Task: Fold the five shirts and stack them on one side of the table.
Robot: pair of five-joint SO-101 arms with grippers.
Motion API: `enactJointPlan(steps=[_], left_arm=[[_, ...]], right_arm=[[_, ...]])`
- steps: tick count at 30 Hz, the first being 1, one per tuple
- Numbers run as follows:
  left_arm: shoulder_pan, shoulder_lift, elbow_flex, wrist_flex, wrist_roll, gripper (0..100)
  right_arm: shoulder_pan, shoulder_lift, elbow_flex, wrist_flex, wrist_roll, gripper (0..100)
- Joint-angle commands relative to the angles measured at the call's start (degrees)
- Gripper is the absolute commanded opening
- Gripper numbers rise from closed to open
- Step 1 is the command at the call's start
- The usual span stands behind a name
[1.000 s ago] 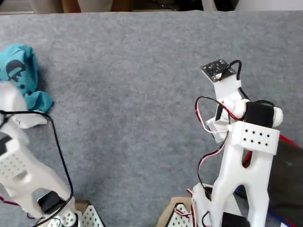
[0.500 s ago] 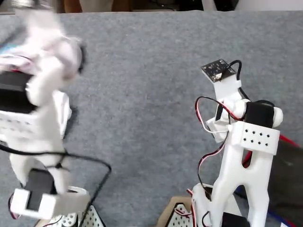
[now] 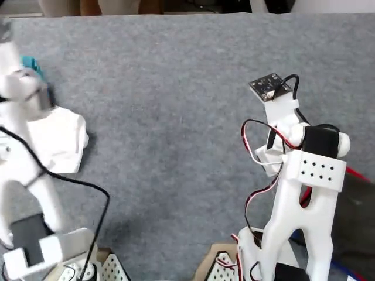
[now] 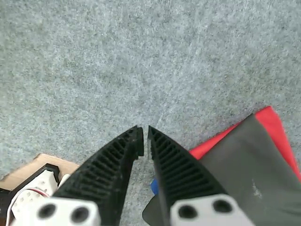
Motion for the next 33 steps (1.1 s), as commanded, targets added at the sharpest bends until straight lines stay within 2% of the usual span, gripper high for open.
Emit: enactJointPlan(steps=[1, 5, 10, 13, 17, 23, 27, 33], left_arm=[[-9.9, 4.1, 9.1, -16.3, -4.6, 20], [-12.0, 11.4, 17.5, -28.5, -9.8, 20], [-12.0, 19.7, 19.1, -35.5, -10.7, 20], [-12.0, 21.8, 19.0, -36.7, -10.6, 19], [-11.3, 21.8, 17.8, -36.4, -10.6, 3], [-9.0, 21.8, 9.2, -24.2, -9.9, 2], [-6.5, 21.8, -0.3, -15.5, -4.9, 2], [1.3, 21.8, -11.3, -3.7, -2.8, 2]], right_arm=[[-0.7, -1.4, 0.1, -1.1, -0.5, 3.5], [-0.7, -1.4, 0.1, -1.1, -0.5, 3.5], [-3.6, -1.6, 0.0, -1.4, -0.5, 3.5], [-5.7, -1.7, 0.0, -1.3, -0.6, 3.5], [-7.3, -1.7, 0.0, -1.3, -0.6, 3.5], [-7.5, -1.7, 0.0, -1.5, -0.6, 3.5], [-7.5, -1.7, 0.0, -1.4, -0.6, 3.5], [-7.4, -1.7, 0.0, -1.4, -0.6, 3.5]])
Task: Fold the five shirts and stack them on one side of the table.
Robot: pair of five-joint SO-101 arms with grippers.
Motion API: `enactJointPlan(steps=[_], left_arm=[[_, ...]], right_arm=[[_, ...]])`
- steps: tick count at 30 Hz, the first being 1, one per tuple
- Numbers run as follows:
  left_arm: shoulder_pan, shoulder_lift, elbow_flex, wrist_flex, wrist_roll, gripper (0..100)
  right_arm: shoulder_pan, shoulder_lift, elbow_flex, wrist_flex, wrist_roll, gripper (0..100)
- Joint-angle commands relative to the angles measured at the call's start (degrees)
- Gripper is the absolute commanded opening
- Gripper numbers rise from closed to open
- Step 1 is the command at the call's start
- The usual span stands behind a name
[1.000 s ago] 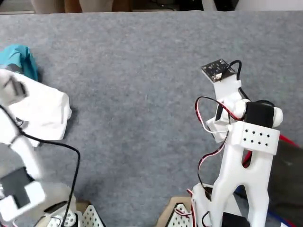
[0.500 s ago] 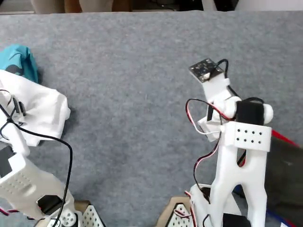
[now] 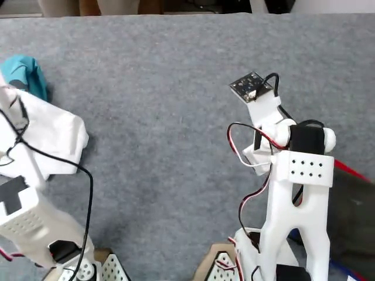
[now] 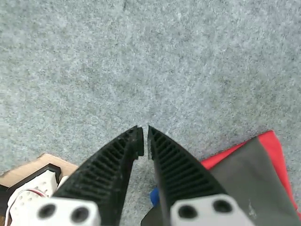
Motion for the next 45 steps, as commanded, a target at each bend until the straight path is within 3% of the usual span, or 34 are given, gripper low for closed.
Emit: enactJointPlan(steps=[1, 7, 19, 22, 26, 30, 34, 38, 40, 45], left_arm=[[5.5, -0.5, -9.1, 6.9, 2.6, 2], [21.4, -0.6, -24.8, 19.8, 8.2, 2], [62.7, -13.4, -29.9, 19.5, 9.5, 2], [70.2, -11.4, -28.7, 19.4, 9.6, 2], [75.1, -5.1, -26.2, 18.5, 9.6, 2], [75.1, 1.0, -26.1, 18.2, 10.5, 9], [68.3, 0.5, -28.1, 18.4, 24.3, 24], [57.5, -2.7, -33.1, 18.6, 32.2, 27], [50.5, -5.1, -34.4, 19.4, 32.2, 27], [25.6, -6.9, -30.5, 18.6, 30.0, 27]], right_arm=[[-0.5, -1.7, 0.0, -0.9, -0.6, 3.5], [-0.3, -1.7, 0.0, -0.8, -0.6, 3.5], [1.2, -1.8, -0.3, -0.9, -0.6, 3.6], [6.9, -1.8, -1.7, -0.4, -0.5, 3.7], [13.2, -1.5, -4.4, 1.2, 1.3, 3.7], [13.9, -1.6, -5.1, 3.0, 4.9, 3.7], [13.8, -1.5, -5.3, 3.3, 5.5, 9.6], [12.3, -1.4, -6.2, 2.9, 5.5, 17.4], [8.6, -1.4, -7.7, 3.3, 5.4, 17.4], [-4.6, 2.1, -13.6, 6.0, 4.5, 17.5]])
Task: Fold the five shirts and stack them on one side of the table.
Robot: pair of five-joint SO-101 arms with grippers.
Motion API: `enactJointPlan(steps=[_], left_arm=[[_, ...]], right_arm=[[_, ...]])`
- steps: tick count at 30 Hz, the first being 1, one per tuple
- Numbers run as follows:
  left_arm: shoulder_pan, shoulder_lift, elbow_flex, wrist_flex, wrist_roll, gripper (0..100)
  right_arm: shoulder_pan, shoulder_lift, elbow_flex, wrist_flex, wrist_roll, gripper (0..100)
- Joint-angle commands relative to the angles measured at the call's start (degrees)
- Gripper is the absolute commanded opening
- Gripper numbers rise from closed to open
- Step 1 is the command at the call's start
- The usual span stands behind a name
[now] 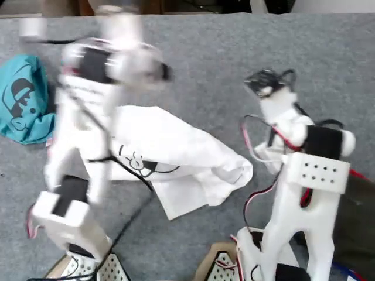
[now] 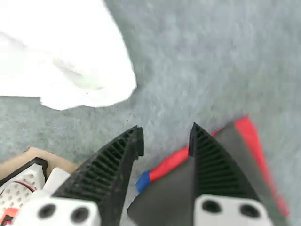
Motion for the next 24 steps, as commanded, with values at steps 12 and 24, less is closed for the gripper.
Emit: enactJointPlan(steps=[12, 24], left_arm=[[-37.7, 14.3, 10.5, -9.8, -18.6, 27], [-32.6, 18.1, 7.4, -14.2, -13.4, 27]], right_arm=[[-33.5, 32.9, -25.0, 3.0, -0.9, 17.5], [-46.5, 66.1, -58.5, 4.4, -9.1, 17.5]])
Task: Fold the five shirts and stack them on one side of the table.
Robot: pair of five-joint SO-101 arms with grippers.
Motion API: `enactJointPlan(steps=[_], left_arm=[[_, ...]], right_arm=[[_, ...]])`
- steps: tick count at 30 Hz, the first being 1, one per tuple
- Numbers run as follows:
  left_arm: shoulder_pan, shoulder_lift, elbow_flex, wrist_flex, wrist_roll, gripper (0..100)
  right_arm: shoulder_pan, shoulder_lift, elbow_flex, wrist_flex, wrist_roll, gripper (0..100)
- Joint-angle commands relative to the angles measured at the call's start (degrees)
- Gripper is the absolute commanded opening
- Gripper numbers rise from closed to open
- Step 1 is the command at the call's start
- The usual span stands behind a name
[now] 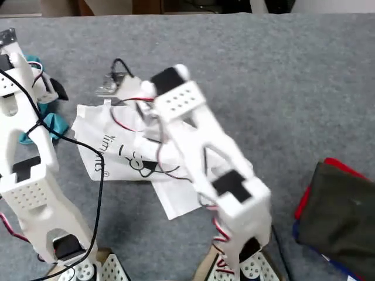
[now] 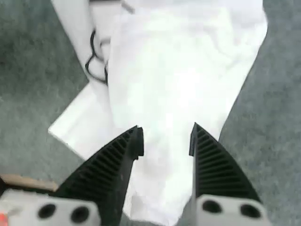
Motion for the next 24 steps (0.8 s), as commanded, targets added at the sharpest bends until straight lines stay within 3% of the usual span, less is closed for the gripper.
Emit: enactJointPlan(steps=[1, 9, 24], left_arm=[[0.4, -0.8, -3.3, -1.4, 1.0, 27], [-0.5, -0.1, -3.0, -4.2, 1.0, 27], [-6.2, 5.9, -3.6, -4.0, 1.0, 27]], right_arm=[[-4.3, 9.7, -15.6, 3.7, -4.1, 17.5], [-10.4, 13.6, -20.6, 4.2, -7.0, 17.4], [-8.9, 24.0, -23.9, 0.4, -9.7, 16.9]])
